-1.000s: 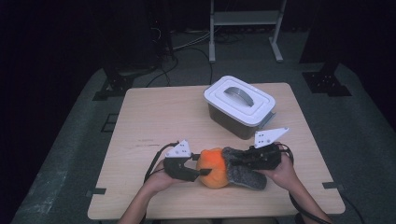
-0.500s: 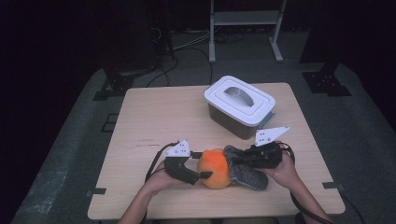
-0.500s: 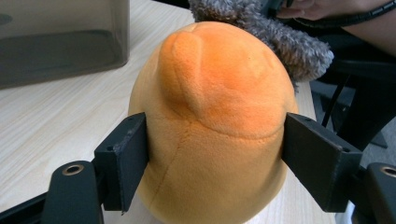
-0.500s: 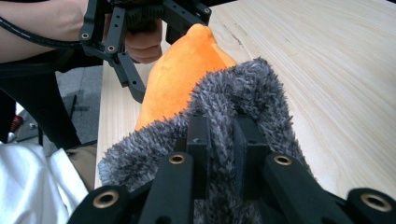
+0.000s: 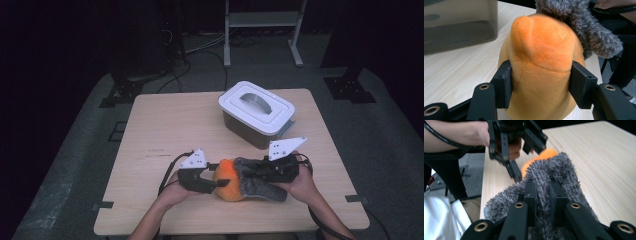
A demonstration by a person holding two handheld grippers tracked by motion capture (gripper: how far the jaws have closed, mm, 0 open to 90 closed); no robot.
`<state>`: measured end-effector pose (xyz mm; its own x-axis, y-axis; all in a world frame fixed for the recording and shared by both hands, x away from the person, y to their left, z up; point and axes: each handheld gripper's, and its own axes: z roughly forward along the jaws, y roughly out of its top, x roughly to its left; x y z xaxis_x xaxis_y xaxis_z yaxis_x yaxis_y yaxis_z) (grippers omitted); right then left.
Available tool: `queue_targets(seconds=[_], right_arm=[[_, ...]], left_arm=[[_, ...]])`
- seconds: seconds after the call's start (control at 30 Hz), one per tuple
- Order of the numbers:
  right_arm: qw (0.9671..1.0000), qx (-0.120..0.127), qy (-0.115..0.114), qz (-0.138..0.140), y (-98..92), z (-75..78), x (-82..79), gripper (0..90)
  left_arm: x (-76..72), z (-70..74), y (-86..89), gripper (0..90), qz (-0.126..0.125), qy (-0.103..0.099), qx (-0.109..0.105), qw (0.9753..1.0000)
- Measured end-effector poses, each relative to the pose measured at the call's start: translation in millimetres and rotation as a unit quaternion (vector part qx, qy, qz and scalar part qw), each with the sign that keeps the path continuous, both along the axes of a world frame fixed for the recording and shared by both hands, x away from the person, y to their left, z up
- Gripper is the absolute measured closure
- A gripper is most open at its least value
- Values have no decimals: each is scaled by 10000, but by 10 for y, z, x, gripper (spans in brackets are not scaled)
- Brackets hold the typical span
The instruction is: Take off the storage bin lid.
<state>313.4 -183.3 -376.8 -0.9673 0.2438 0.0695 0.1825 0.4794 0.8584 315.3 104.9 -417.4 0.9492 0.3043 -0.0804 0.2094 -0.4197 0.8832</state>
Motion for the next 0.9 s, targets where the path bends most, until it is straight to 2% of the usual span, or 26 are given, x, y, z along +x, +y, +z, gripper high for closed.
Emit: queue_targets(seconds=[0.07, 0.1, 0.13, 0.17, 0.27, 0.3, 0.33, 0.37, 0.47, 0.53, 0.6, 0.67, 0.7, 0.73, 0.83, 0.9], right_arm=[[10000, -7, 54, 15, -22, -18, 15, 781], [9998, 111, 161, 6, -74, -14, 32, 779], [9998, 111, 161, 6, -74, -14, 32, 779], [9996, 260, 90, -103, -141, 42, 49, 775], [9994, 279, 84, -180, -177, 63, 75, 775], [9996, 152, 124, -204, -166, 25, 88, 776], [9996, 152, 124, -204, -166, 25, 88, 776], [9996, 84, 248, -137, -132, -45, 96, 775], [9994, 73, 300, -122, -116, -68, 96, 775], [9993, 100, 359, -74, -105, -79, 90, 775], [9997, 54, 231, -68, -83, -32, 58, 775], [9998, 90, 141, -63, -74, -2, 35, 775], [9997, 221, 74, 49, -31, 71, -19, 775], [9997, 221, 74, 49, -31, 71, -19, 775], [9997, 64, -131, 213, 136, 132, -112, 773], [9996, 48, -121, 242, 140, 113, -102, 774]], left_arm=[[-3, -9, -2, 427, -54, 4, -2, 10000], [-10, -4, -9, 427, -170, 3, 17, 9999], [-10, -4, -9, 427, -170, 3, 17, 9999], [-42, 3, -17, 427, -342, -114, 102, 9993], [-58, 1, -31, 413, -359, -134, 108, 9992], [-56, 3, -33, 395, -353, -128, 118, 9992], [-52, 5, -38, 395, -348, -99, 116, 9993], [-49, 5, -47, 324, -333, -41, 115, 9994], [-45, 9, -48, 198, -325, 59, 9, 9995], [-61, 11, -68, 214, -372, 15, 25, 9993], [-103, 23, -106, 316, -349, -237, 155, 9990], [-106, 33, -111, 384, -306, -251, 161, 9991], [-112, 50, -127, 396, -257, -273, 166, 9992], [-126, 59, -154, 396, -218, -304, 168, 9992], [-173, 90, -228, 406, -182, -492, 356, 9980], [-165, 82, -199, 417, -178, -469, 332, 9982]])
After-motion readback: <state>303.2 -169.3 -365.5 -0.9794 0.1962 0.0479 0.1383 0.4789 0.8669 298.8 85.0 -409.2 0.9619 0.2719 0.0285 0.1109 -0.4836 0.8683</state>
